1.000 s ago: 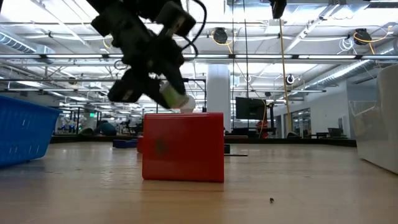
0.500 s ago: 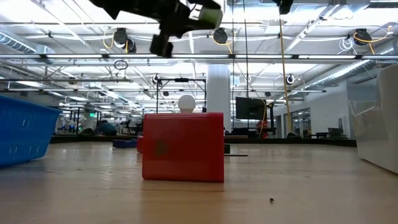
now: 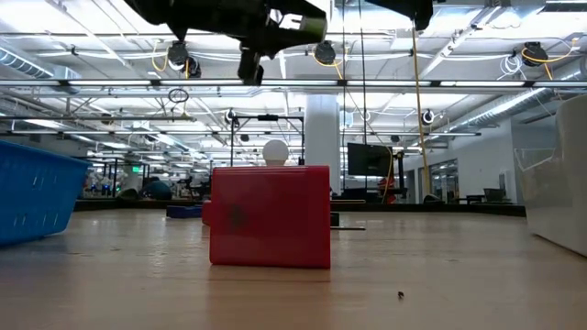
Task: Pick & Place Office items
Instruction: Put the green charger adapter into the gray bin
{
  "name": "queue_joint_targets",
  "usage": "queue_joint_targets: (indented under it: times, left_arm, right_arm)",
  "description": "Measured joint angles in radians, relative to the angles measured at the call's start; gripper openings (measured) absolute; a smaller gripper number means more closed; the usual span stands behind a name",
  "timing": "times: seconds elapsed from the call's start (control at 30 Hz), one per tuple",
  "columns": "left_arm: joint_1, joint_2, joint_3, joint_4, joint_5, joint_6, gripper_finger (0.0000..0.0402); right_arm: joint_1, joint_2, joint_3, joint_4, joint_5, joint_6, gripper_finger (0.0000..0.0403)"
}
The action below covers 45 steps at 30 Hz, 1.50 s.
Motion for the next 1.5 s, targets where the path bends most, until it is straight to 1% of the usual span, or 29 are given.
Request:
queue_joint_targets:
  times: [0.27,0.47,0.77,0.83,0.93,1.2,1.5]
  left_arm:
    - [0.028,0.003,0.000,0.086,0.018,-0.038,0.0128]
    - [0.028,0.005,0.000,0.089,0.026,-0.053,0.0128]
    - [0.026,0.005,0.000,0.089,0.054,-0.058,0.0128]
    - [0.026,0.005,0.000,0.089,0.060,-0.065,0.0128]
    - [0.026,0.005,0.000,0.089,0.070,-0.070,0.0128]
    - [0.026,0.005,0.000,0.090,0.080,-0.080,0.0128]
    - [0.026,0.005,0.000,0.127,0.080,-0.084,0.0128]
  right_arm:
    - [0.000,0.038,0.000,0.002,-0.005,0.038,0.0226]
    - [-0.005,0.094,0.000,0.022,-0.006,0.056,0.0226]
    - [-0.032,0.167,0.000,0.119,-0.010,0.057,0.0226]
    - [-0.039,0.173,0.000,0.122,-0.013,0.057,0.0226]
    - [-0.054,0.173,0.000,0.122,-0.066,0.057,0.0226]
    - [-0.089,0.173,0.000,0.134,-0.086,0.057,0.0226]
    - [-0.105,0.196,0.001,0.201,-0.092,0.065,0.0226]
